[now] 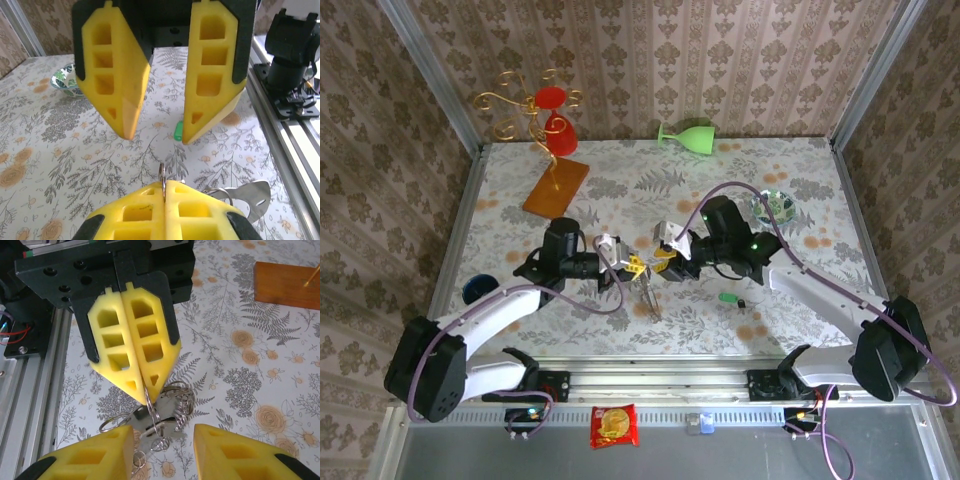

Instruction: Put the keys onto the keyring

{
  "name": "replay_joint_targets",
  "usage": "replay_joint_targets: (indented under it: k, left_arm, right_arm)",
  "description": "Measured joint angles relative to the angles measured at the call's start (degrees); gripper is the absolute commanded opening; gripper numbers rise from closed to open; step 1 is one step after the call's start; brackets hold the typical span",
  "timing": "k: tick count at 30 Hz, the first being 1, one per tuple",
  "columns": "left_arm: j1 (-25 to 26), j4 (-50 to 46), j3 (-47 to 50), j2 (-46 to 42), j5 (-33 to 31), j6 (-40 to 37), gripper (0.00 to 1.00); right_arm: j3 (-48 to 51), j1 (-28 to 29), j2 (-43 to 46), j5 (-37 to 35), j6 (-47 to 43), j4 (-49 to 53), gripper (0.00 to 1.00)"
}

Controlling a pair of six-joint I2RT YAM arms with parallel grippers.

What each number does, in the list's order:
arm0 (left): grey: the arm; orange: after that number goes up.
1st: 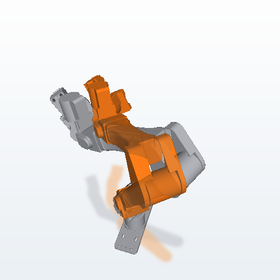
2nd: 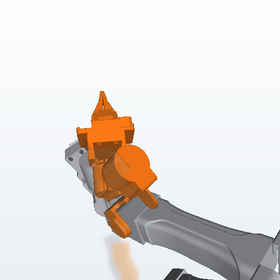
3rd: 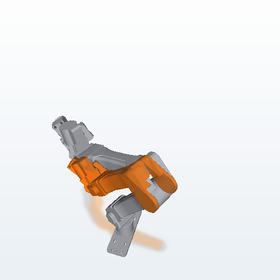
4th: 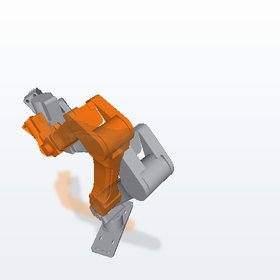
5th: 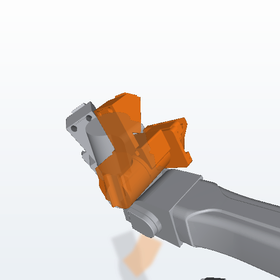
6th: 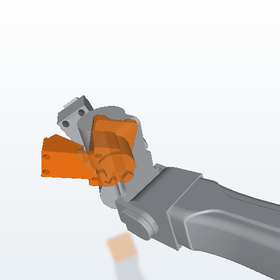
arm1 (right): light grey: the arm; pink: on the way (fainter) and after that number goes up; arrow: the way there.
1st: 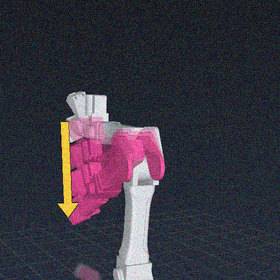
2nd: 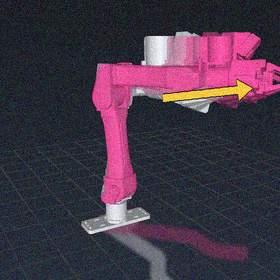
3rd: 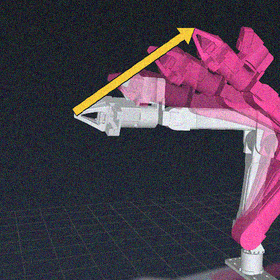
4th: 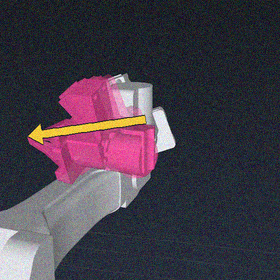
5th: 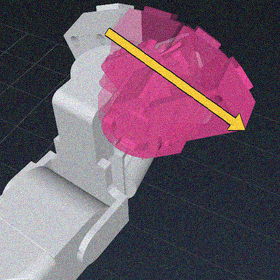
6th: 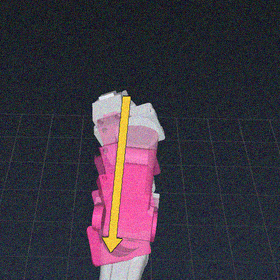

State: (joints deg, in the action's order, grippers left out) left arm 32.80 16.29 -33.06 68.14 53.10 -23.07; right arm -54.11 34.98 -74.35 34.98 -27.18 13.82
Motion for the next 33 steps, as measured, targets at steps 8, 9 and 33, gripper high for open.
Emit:
replay_joint_targets:
  k: [8, 9, 33]
  left_arm:
    - [-1.8, 18.2, 4.1, 1.7, 2.6, 12.7, 0.0]
    - [-1.8, 19.3, 4.1, 1.8, 2.8, 13.5, 0.0]
    - [-2.5, 24.5, 4.2, 3.3, 6.3, 18.4, 0.0]
  right_arm:
    - [2.9, 0.9, 0.5, -2.3, 0.4, -3.4, 0.37]
    - [2.9, 1.1, 0.5, -2.7, 0.4, -3.8, 0.37]
    - [2.7, 4.6, 3.7, -11.2, -6.8, -7.0, 0.15]
